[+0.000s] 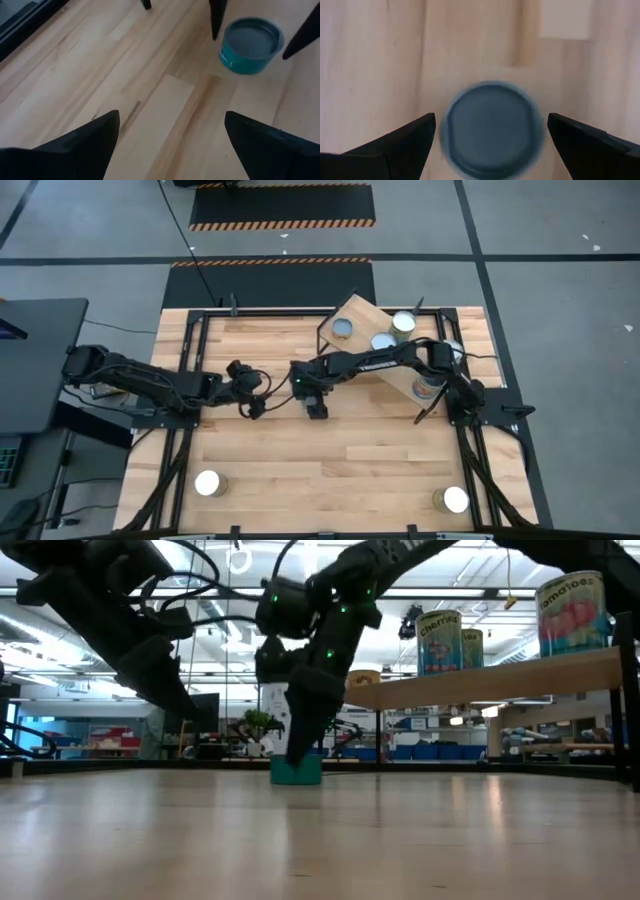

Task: Pick and place cans onto a shelf
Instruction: Put the canned tuna on the shelf

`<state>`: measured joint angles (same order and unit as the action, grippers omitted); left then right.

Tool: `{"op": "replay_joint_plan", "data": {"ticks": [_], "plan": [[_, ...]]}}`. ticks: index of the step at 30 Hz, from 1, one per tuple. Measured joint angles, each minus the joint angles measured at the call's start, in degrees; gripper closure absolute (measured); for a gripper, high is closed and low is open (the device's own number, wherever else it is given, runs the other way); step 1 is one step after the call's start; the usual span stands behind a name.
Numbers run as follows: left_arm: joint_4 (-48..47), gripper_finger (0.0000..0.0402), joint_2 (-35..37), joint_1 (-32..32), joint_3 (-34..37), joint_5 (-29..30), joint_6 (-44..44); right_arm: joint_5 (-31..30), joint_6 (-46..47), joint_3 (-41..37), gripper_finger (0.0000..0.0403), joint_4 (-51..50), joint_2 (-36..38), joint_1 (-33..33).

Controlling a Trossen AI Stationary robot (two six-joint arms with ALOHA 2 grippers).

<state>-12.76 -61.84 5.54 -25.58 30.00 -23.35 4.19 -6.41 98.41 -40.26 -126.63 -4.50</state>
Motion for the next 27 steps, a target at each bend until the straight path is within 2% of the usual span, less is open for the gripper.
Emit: {"op": "replay_joint_plan", "data": {"ticks": [3, 8, 20, 27], "plan": [[0.3, 0.0033, 0.0, 0.0, 0.0, 0.0, 0.0, 2.1, 0.3, 0.1, 0.0011, 0.0, -0.7, -0.3], [0.5, 0.0033, 0.0, 0.0, 0.0, 0.0, 0.5, 1.3, 0.3, 0.0, 0.0025, 0.0, -1.3, -0.5], [0.6, 0.0033, 0.0, 0.0, 0.0, 1.4, 0.6, -0.7, 0.3, 0.0, 0.0111, -0.7, -1.1, 0.6], [0.6, 0.0033, 0.0, 0.0, 0.0, 1.5, 0.6, -0.5, -1.4, 0.0, 0.0106, -3.8, 3.4, 3.4]]}}
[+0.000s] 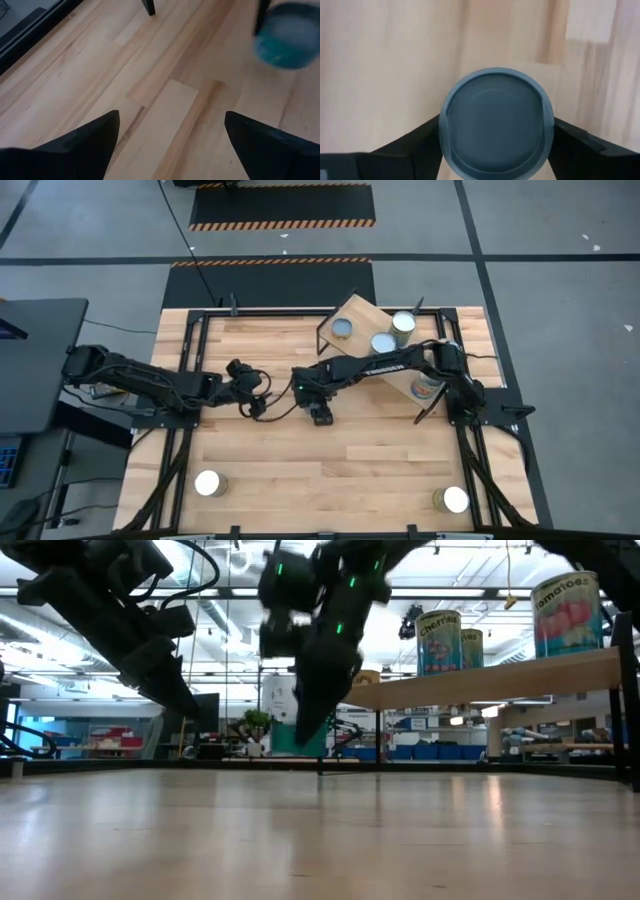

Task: Pick and place cans onto a shelf
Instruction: Put the canned tuna on the shelf

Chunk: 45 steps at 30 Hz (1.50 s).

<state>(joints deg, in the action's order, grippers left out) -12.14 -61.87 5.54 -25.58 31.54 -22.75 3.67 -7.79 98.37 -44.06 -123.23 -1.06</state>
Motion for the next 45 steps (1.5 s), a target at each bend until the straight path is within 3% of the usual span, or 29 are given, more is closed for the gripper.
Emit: {"op": "replay_joint_plan", "data": {"ticks": [6, 14, 23, 27, 33, 45], "plan": [[0.2, 0.0033, 0.0, 0.0, 0.0, 0.2, 0.0, 4.6, -15.8, 0.1, 0.0103, -6.5, 4.6, 6.7], [2.0, 0.0033, 0.0, 0.0, 0.0, 0.9, 1.4, 1.6, -34.4, -2.1, 0.0102, -13.1, 4.3, 12.0], [3.0, 0.0033, 0.0, 0.0, 0.0, 0.8, 2.4, -1.3, -51.9, -10.4, 0.0101, 3.7, 4.3, 20.1], [3.0, 0.0033, 0.0, 0.1, 0.0, 0.8, 2.4, -1.6, -51.7, -13.9, 0.0096, 12.3, 4.2, 23.3], [3.0, 0.0033, 0.0, 0.2, 0.0, 0.8, 2.4, -3.4, -42.3, -16.1, 0.0084, 22.5, 4.2, 25.6], [2.9, 0.0033, 0.0, 0.1, 0.0, 1.5, 3.0, 1.3, -46.1, -16.3, 0.0079, 14.8, 4.2, 23.4]]}}
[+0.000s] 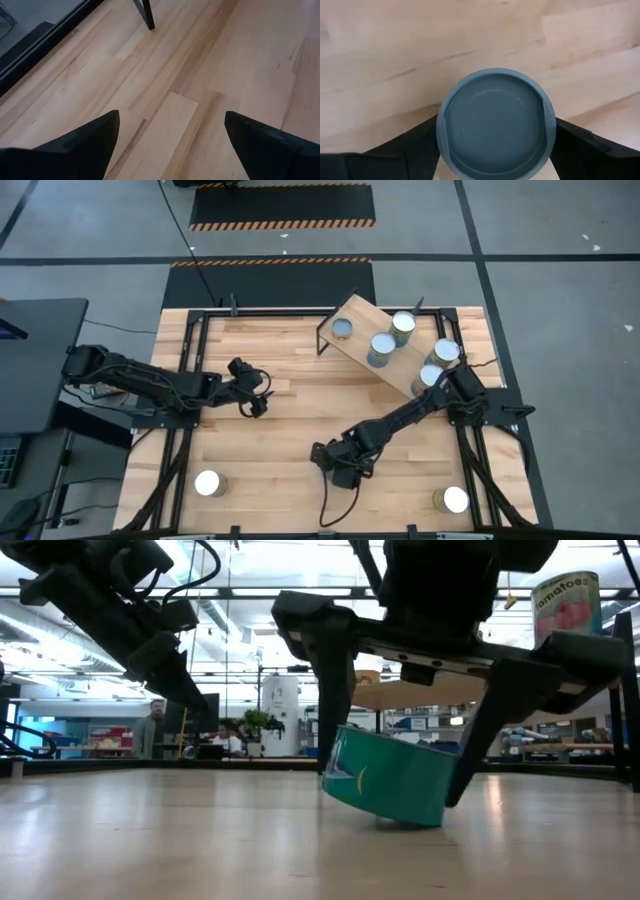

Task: Pick and place cans onto a shelf
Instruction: Put the canned tuna on the shelf

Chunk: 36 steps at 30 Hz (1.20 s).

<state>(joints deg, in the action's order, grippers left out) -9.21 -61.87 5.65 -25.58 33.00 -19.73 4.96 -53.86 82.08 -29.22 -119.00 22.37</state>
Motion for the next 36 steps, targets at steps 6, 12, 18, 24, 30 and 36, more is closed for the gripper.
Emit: {"op": "replay_joint_plan", "data": {"ticks": [6, 12, 18, 24, 30, 36], "plan": [[0.0, 0.0033, 0.0, 0.0, 0.0, 0.0, 0.0, -4.5, 2.2, 0.0, 0.0060, -0.7, 0.0, 0.7], [0.0, 0.0033, 0.0, 0.0, 0.0, 0.0, 0.9, -11.6, 12.6, 2.3, 0.0024, -5.3, 0.3, 3.2], [0.0, 0.0033, 0.0, 0.0, 0.0, 0.0, 0.9, -11.1, 30.6, 6.7, 0.0011, -12.2, 1.8, 4.3], [0.0, 0.0033, 0.0, 0.0, 0.0, 0.0, 0.9, -12.4, 56.5, 6.9, 0.0013, -12.0, 2.5, 4.0], [0.2, 0.0033, 0.0, 0.0, 0.0, -0.1, 0.9, -14.2, 71.7, 6.3, 0.0022, -8.8, 0.9, 3.4], [1.0, 0.0033, 0.0, 0.0, 0.0, -0.3, 0.8, -14.0, 77.6, 5.0, 0.0021, -6.8, 0.9, 3.4]]}}
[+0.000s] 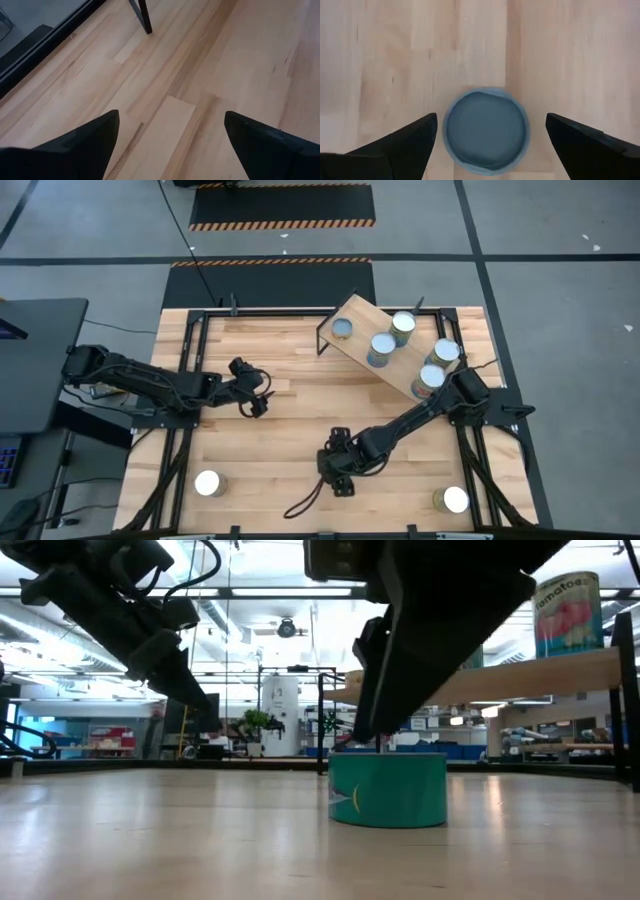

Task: Pick and place cans onto a shelf
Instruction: Put the canned tuna on the shelf

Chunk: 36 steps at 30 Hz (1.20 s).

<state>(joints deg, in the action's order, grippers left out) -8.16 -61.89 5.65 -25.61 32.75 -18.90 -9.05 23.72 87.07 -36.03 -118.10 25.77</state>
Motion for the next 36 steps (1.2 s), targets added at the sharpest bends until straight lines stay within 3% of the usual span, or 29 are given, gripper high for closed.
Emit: {"op": "replay_joint_plan", "data": {"ticks": [6, 19, 26, 31, 36], "plan": [[0.5, 0.0033, 0.0, 0.0, 0.0, 0.0, -0.4, 0.6, 3.2, -2.1, 0.0005, 4.1, -0.1, 0.5], [0.9, 0.0033, 0.0, 0.0, 0.0, 0.4, 0.0, 2.6, 6.3, -6.5, 0.0011, 7.4, 0.0, 0.0], [0.9, 0.0033, 0.0, 0.0, 0.0, 1.0, 0.0, -0.8, -0.5, -7.0, 0.0058, 8.4, 0.0, -0.6], [1.0, 0.0033, 0.0, 0.0, 0.0, 0.6, -1.5, 0.2, -5.5, -6.9, 0.0108, 8.6, 0.1, -1.1], [1.1, 0.0033, 0.0, 0.0, 0.0, 0.5, -1.8, 1.6, -10.3, -7.0, 0.0112, 7.2, 3.9, -1.1]]}}
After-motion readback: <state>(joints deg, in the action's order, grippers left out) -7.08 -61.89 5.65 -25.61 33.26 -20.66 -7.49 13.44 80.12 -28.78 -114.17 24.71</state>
